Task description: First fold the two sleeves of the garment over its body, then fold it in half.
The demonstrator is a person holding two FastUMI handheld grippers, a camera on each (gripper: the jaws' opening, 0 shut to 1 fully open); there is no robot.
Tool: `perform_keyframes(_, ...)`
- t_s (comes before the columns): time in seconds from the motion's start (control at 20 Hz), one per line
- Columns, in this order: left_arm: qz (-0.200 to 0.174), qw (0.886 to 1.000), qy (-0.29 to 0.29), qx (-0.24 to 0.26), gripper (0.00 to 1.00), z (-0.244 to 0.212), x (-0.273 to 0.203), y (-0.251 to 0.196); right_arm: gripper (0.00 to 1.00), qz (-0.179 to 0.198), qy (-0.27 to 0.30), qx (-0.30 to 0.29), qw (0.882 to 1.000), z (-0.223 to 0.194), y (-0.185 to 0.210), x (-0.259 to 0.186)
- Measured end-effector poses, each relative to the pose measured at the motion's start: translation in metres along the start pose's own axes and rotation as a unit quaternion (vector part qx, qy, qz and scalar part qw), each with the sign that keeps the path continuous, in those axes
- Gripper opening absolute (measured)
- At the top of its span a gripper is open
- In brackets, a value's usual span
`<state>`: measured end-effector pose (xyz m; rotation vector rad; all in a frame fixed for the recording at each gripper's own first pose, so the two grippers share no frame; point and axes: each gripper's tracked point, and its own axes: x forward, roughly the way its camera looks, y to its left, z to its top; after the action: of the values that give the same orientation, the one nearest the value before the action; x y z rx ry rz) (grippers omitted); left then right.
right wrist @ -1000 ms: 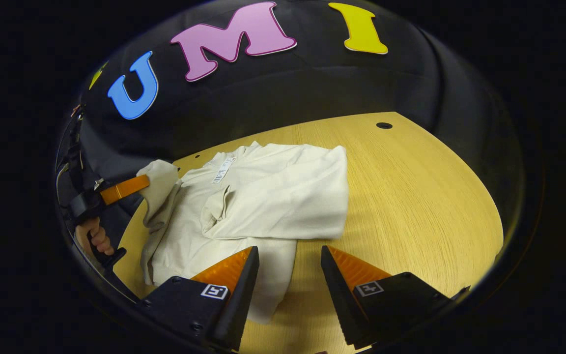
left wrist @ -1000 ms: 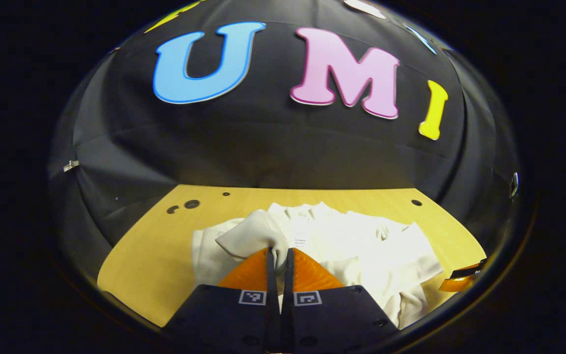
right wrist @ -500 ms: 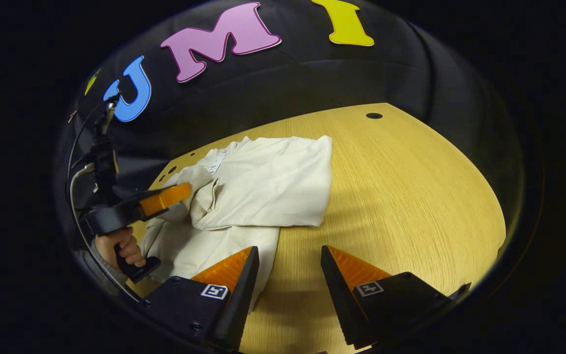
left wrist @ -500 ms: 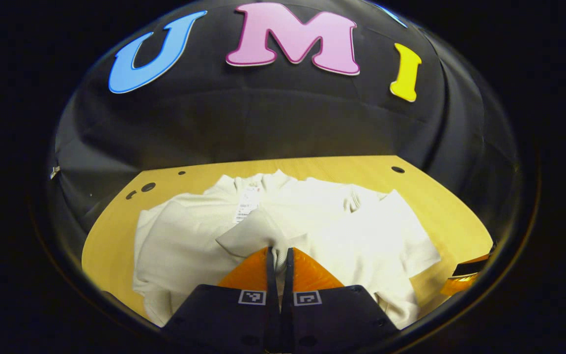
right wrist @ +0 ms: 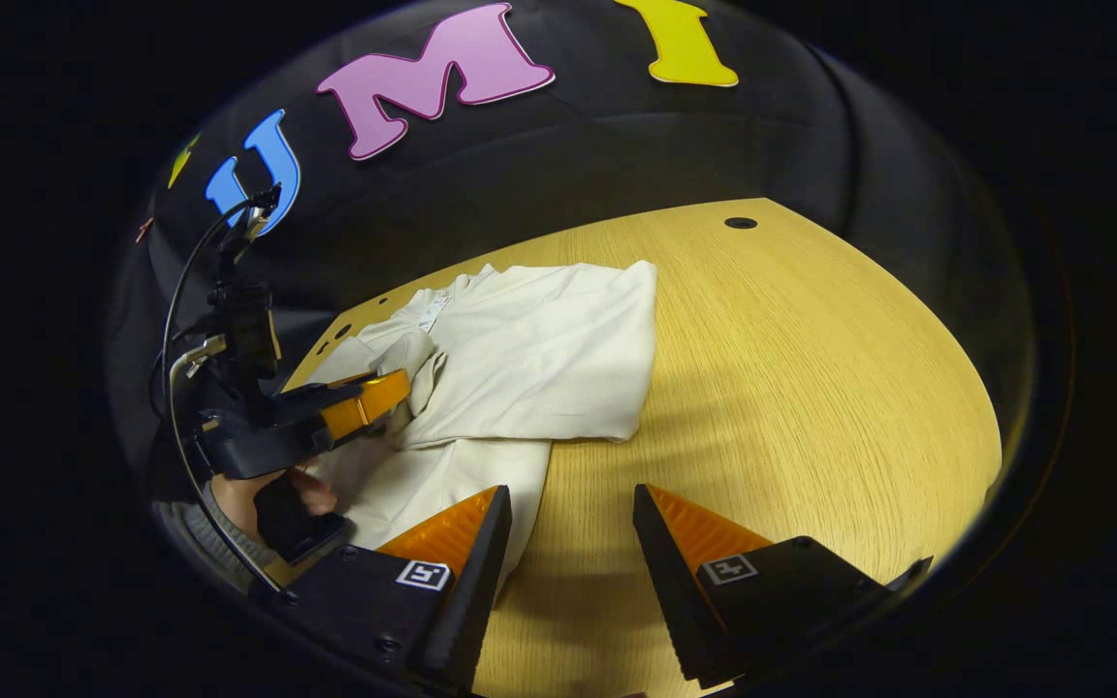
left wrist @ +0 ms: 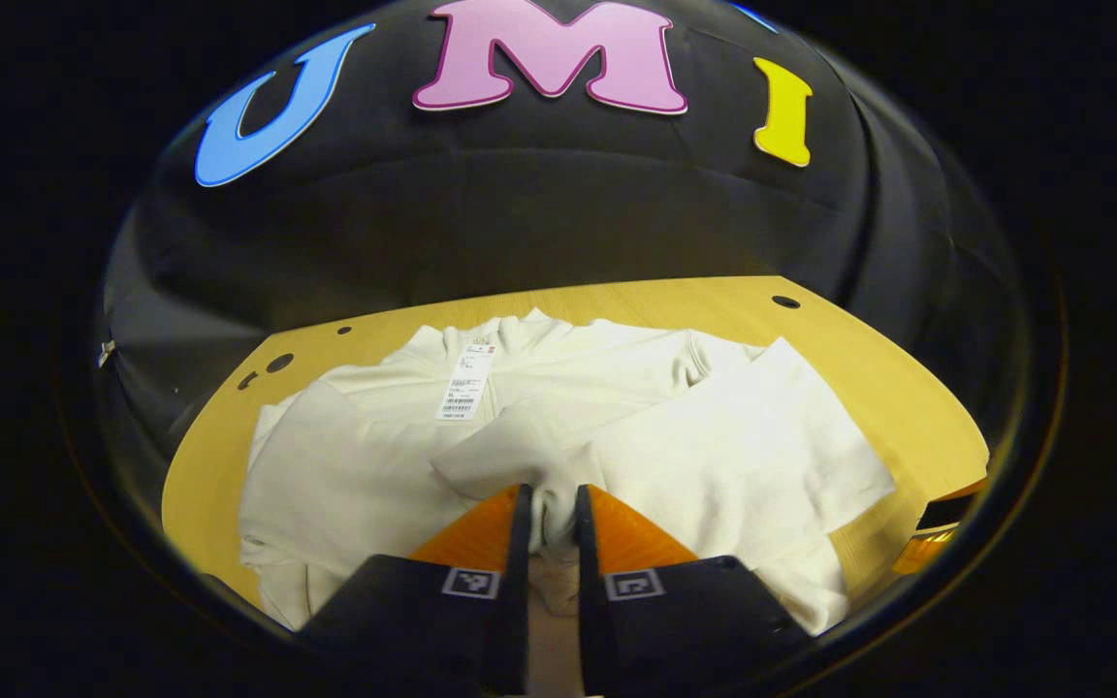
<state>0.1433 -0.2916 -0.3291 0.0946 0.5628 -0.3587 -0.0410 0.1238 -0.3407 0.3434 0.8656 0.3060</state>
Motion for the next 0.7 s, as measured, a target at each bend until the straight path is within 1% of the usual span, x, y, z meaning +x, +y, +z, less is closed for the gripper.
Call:
perform_keyframes(0.15,0.015,1.0,0.014,0.008,0.67,-0.008,-0.002,0.007,0.78,0.001,0.002,-0.002,1.0,-0.002,0.003,0.001)
perform_keyframes(0.2,0.012,1.0,0.015,0.006,0.78,-0.009,-0.003,0.007,0.78,0.002,0.003,-0.004,1.0,-0.002,0.005,0.0)
perform_keyframes(0.3,0.004,1.0,0.017,0.009,0.88,-0.012,-0.011,0.006,0.78,0.004,0.005,-0.008,1.0,-0.004,0.007,0.0)
perform_keyframes(0.5,-0.009,1.0,-0.002,0.004,0.9,-0.007,-0.049,0.012,0.78,0.013,0.01,-0.011,1.0,-0.009,0.018,-0.005)
perform_keyframes(0.65,-0.023,1.0,-0.013,-0.012,0.91,-0.009,-0.091,0.028,0.78,0.021,0.01,-0.023,0.999,-0.013,0.026,-0.007)
perform_keyframes(0.7,-0.022,1.0,-0.013,-0.014,0.9,-0.014,-0.104,0.039,0.78,0.023,0.01,-0.027,0.999,-0.014,0.028,-0.009)
